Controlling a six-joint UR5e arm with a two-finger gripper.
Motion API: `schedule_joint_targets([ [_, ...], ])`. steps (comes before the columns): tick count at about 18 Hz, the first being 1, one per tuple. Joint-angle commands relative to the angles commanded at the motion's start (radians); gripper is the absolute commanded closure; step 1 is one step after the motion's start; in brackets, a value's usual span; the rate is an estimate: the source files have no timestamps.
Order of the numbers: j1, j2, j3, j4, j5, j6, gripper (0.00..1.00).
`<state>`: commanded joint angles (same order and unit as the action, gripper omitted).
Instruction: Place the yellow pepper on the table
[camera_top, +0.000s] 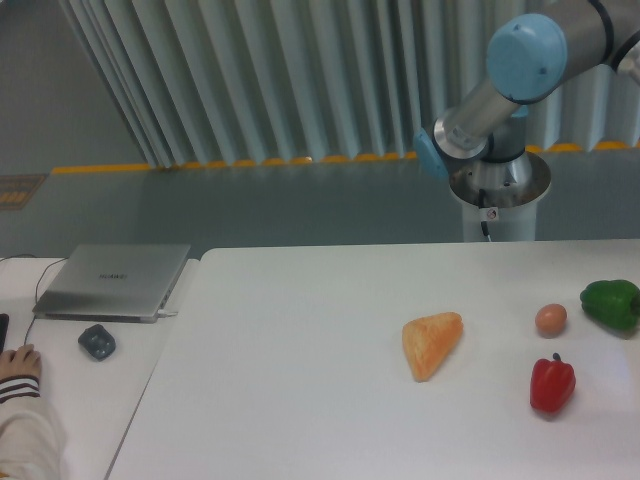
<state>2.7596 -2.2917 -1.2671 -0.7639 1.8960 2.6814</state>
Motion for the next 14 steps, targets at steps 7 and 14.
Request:
schedule_joint_targets([
  [7,0.003,-0.002,0.002,0.000,0.000,0.008,0.00],
  [14,0.020,-0.011,0.009,0.005,0.000,0.000,0.00],
])
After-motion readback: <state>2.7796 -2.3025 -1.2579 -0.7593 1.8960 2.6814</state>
